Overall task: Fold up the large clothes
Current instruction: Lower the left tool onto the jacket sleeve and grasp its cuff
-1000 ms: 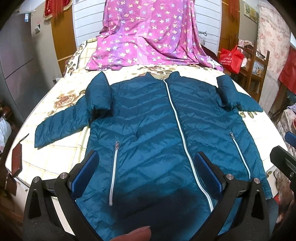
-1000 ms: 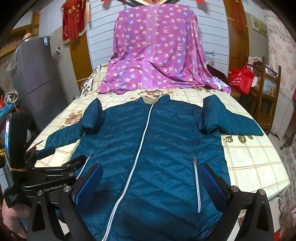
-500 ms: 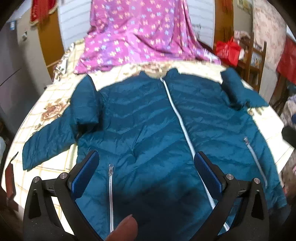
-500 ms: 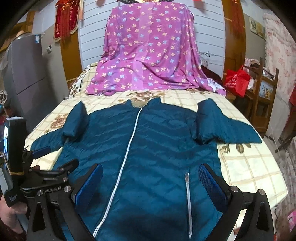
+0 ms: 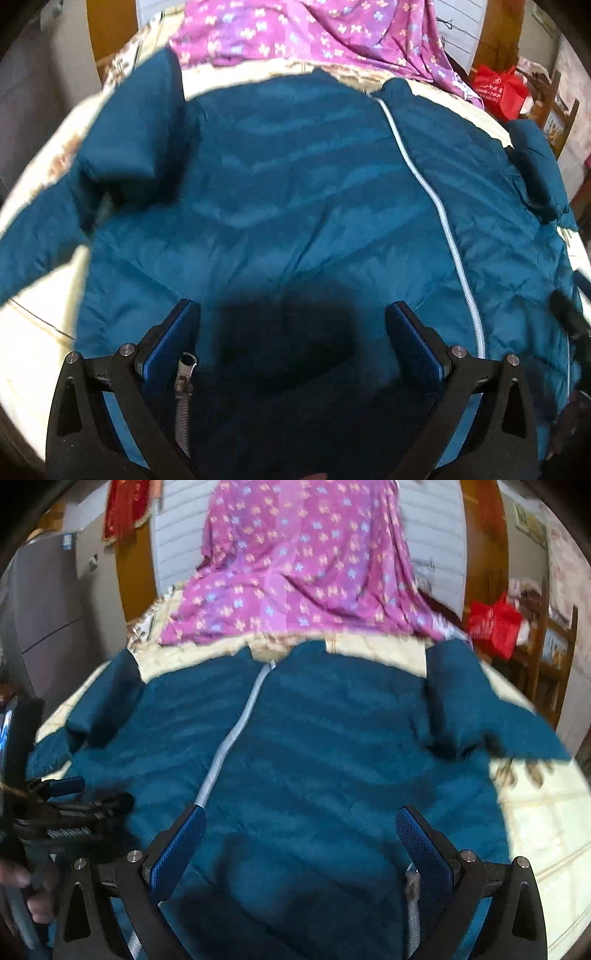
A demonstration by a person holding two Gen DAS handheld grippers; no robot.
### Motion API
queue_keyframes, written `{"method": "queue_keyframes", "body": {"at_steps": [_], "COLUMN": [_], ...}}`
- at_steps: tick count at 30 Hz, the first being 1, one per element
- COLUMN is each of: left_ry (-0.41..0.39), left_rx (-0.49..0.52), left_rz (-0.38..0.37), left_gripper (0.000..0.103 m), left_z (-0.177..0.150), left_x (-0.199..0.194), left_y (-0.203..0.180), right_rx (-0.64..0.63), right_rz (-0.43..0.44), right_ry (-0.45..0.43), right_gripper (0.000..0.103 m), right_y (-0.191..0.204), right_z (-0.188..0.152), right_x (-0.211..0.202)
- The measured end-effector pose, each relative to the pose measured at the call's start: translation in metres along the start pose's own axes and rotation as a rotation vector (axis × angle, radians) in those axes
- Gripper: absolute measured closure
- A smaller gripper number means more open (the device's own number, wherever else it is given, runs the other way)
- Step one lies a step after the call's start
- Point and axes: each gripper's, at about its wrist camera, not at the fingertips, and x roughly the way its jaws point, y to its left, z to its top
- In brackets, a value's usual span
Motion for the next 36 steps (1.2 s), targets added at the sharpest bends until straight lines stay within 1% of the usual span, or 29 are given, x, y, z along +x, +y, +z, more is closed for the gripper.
{"method": "queue_keyframes", "body": {"at_steps": [1,2,4,6,8,14,20,24,29,31,33,34,35,36], "left_ry": [-0.003,-0.007,-0.011,-0.025,-0.031,-0.028,-0.029,-0.029,-0.026,-0.025,-0.007,-0.011,-0.028,-0.061], "left_rx": [-0.002,0.001,0.01,0.021,0.019,0.007,0.006,0.008,0.021,0.022,0.027,0.025,0.017,-0.001], "left_rz": [-0.001,0.005,0.022,0.042,0.042,0.026,0.024,0.026,0.047,0.045,0.024,0.025,0.026,0.029], "left_gripper": [0.0,0.0,0.0,0.0,0.0,0.0,0.0,0.0,0.0,0.0,0.0,0.0,0.0,0.0], "left_z": [-0.001,-0.003,-0.005,-0.009,-0.01,-0.007,-0.007,-0.006,-0.005,-0.005,-0.007,-0.009,-0.011,-0.014], "left_x": [0.0,0.0,0.001,0.001,0.001,0.004,0.003,0.004,0.006,0.006,-0.002,-0.011,-0.02,-0.035], "left_y": [0.0,-0.001,-0.004,-0.008,-0.006,-0.003,-0.003,-0.004,-0.006,-0.006,0.0,0.005,0.011,0.025], "right_rx": [0.002,-0.004,-0.028,-0.038,-0.041,-0.038,-0.047,-0.043,-0.072,-0.082,-0.088,-0.087,-0.082,-0.081], "right_rz": [0.002,0.025,0.023,0.014,0.001,-0.003,-0.02,-0.013,-0.025,-0.014,0.008,0.016,0.021,0.029], "right_ry": [0.015,0.012,0.023,0.056,0.118,0.107,0.108,0.107,0.139,0.144,0.163,0.173,0.171,0.151], "right_gripper": [0.0,0.0,0.0,0.0,0.0,0.0,0.0,0.0,0.0,0.0,0.0,0.0,0.0,0.0], "right_y": [0.001,0.002,0.005,0.007,0.009,0.01,0.012,0.009,0.015,0.014,0.012,0.011,0.01,0.007], "right_z": [0.001,0.001,-0.001,-0.004,-0.01,-0.019,-0.018,-0.02,-0.022,-0.026,-0.027,-0.026,-0.025,-0.025], "right_x": [0.003,0.004,0.007,0.014,0.026,0.03,0.032,0.029,0.026,0.024,0.02,0.016,0.01,0.001]}}
